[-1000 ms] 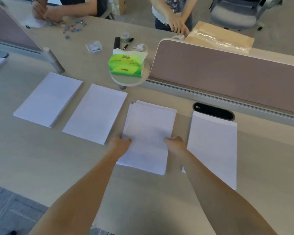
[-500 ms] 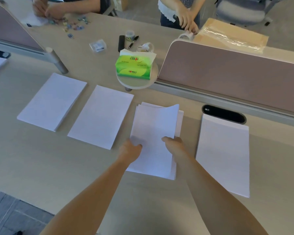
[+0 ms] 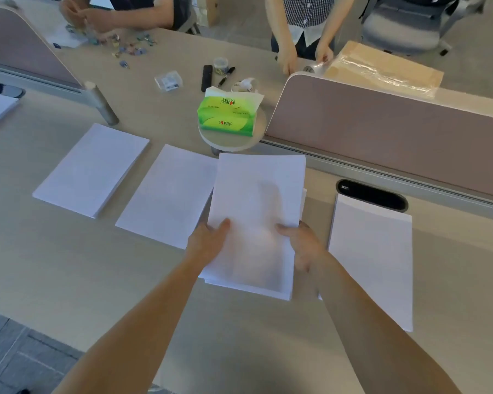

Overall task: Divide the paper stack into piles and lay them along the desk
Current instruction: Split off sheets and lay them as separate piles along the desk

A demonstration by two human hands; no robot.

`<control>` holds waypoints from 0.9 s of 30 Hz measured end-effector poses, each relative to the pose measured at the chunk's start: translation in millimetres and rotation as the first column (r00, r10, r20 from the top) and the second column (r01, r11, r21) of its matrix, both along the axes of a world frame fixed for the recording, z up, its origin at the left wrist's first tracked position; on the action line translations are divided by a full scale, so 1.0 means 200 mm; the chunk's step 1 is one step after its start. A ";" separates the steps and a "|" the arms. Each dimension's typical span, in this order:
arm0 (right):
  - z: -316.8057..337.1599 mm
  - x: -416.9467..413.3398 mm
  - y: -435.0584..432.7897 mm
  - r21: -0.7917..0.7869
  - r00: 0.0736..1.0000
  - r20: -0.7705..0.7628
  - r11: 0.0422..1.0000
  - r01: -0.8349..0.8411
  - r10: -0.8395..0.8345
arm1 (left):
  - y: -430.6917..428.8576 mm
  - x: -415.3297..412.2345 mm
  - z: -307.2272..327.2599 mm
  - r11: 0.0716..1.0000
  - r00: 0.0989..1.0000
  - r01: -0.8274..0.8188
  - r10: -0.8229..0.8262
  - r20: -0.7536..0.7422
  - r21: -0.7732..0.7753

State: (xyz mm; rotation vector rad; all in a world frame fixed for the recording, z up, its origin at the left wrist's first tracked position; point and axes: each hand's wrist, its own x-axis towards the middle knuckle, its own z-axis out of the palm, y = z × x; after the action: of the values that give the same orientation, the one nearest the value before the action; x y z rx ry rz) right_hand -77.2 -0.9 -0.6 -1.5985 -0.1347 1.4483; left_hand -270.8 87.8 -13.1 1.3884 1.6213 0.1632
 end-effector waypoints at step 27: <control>-0.15 -0.14 -0.10 -0.245 0.883 0.432 0.966 -0.082 0.185 | -0.15 0.15 -0.33 0.965 0.963 0.180 -0.135 -0.232 0.188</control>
State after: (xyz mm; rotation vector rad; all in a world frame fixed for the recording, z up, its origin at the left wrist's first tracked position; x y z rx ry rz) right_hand -105.1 -21.0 -29.8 -2.1318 -0.3721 1.1968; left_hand -240.9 58.6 -79.5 1.7417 1.6993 0.0899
